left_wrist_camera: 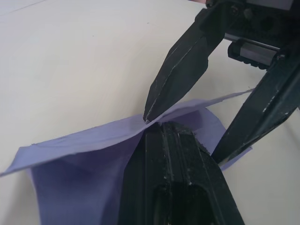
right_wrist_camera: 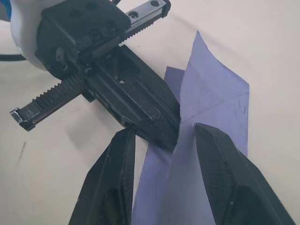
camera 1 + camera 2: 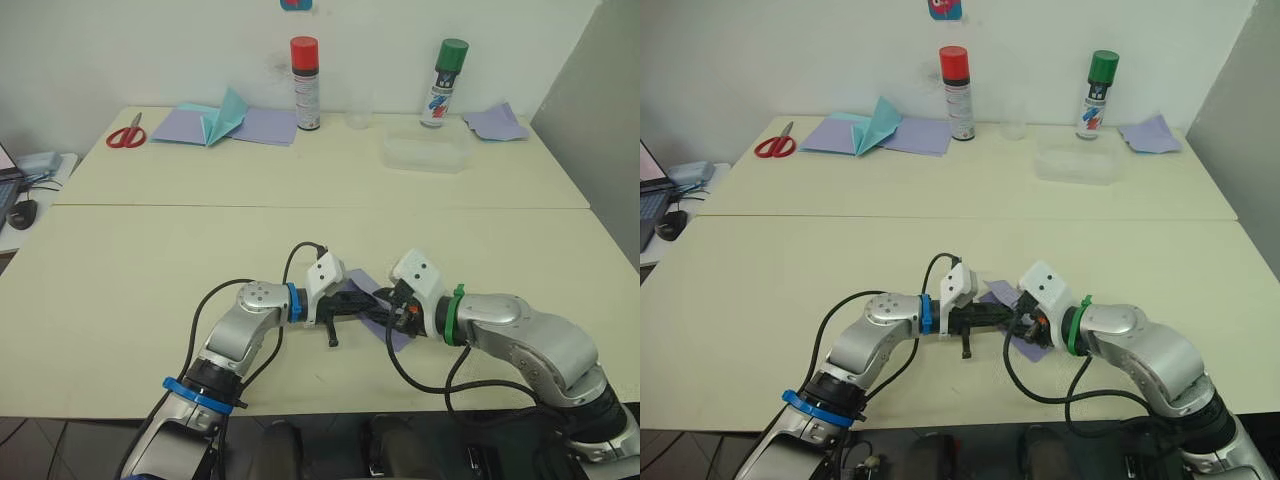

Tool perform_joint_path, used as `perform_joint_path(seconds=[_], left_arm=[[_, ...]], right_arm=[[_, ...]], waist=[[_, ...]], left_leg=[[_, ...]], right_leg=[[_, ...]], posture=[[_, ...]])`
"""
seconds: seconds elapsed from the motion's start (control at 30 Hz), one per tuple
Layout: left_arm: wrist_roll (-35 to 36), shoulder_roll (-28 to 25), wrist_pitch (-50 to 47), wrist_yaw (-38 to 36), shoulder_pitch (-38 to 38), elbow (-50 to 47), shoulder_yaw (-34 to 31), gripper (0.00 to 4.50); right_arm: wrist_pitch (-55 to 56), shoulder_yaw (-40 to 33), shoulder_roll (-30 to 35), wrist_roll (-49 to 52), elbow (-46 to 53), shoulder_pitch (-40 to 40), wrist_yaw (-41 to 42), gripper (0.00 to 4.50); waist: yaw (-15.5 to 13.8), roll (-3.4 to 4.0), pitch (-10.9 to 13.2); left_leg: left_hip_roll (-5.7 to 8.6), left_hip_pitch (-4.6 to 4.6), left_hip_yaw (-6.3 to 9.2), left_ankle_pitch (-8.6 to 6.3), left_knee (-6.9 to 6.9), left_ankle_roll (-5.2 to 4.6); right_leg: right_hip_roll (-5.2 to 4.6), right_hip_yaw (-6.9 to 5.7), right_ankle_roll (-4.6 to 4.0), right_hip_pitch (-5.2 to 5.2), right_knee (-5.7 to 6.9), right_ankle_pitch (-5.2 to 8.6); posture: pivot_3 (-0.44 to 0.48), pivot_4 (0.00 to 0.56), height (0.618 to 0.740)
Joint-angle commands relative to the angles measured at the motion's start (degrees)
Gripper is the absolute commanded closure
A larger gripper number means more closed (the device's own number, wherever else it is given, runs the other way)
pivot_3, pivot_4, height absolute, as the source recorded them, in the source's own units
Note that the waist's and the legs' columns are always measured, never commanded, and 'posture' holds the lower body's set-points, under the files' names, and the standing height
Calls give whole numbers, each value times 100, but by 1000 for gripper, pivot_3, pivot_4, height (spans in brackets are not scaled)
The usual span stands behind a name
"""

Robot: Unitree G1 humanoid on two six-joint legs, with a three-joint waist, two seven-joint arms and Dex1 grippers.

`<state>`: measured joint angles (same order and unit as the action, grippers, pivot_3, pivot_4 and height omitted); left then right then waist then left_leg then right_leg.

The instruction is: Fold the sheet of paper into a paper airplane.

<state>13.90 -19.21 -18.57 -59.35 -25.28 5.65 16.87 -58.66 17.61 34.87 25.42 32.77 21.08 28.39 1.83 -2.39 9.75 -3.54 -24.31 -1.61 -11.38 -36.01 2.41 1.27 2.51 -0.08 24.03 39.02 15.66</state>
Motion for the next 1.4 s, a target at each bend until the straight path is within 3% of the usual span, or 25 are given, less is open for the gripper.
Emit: perform_joint_path(seconds=[0.03, 0.17, 0.7, 0.9, 1.07, 1.4], left_arm=[[65, -132, 99, -85, -38, -126, -158, 4500], [25, -159, 115, -45, -37, -88, -129, 4500], [32, -236, 35, -54, 91, -371, -136, 4500], [25, -319, -47, 267, 315, -712, -324, 4500], [-14, -350, -150, 680, 515, -898, -493, 4500], [-492, -450, -337, 1305, 826, -955, -258, 4500]], right_arm=[[297, -44, 408, -561, -248, -84, -63, 3159], [526, 42, 515, -749, -281, -100, 63, 4468], [454, -351, 172, -812, -422, -128, 135, 4468], [-1657, -1738, -1494, 204, -330, 233, -465, 4468], [-3146, -2665, -2732, 363, -285, 640, -934, 4468], [-3384, -4194, -4411, 1176, -848, 953, -2676, 4468]], waist=[[-1, 0, 0], [-2, 0, 0], [0, 0, 0], [6, 2, -1], [-3, 3, -2], [3, 6, -2]], left_leg=[[0, 0, 1, 0, 0, 0], [0, 0, -2, 0, -4, 0], [-2, 1, -2, 0, -5, 0], [-7, 3, 1, 0, -4, 0], [-7, 3, 3, 1, -5, 1], [-4, 1, 0, 0, -2, 0]], right_leg=[[0, 0, 0, 0, 0, 0], [-2, 1, 3, 0, 0, -2], [0, 2, 4, 0, 1, -3], [2, 2, 3, 0, 8, -4], [0, 3, 2, -1, 11, -4], [-6, 2, 2, 1, 8, -4]], posture=[[0, 150, 740], [0, 150, 740], [0, 150, 740], [0, 150, 740], [0, 150, 740], [0, 150, 740]])
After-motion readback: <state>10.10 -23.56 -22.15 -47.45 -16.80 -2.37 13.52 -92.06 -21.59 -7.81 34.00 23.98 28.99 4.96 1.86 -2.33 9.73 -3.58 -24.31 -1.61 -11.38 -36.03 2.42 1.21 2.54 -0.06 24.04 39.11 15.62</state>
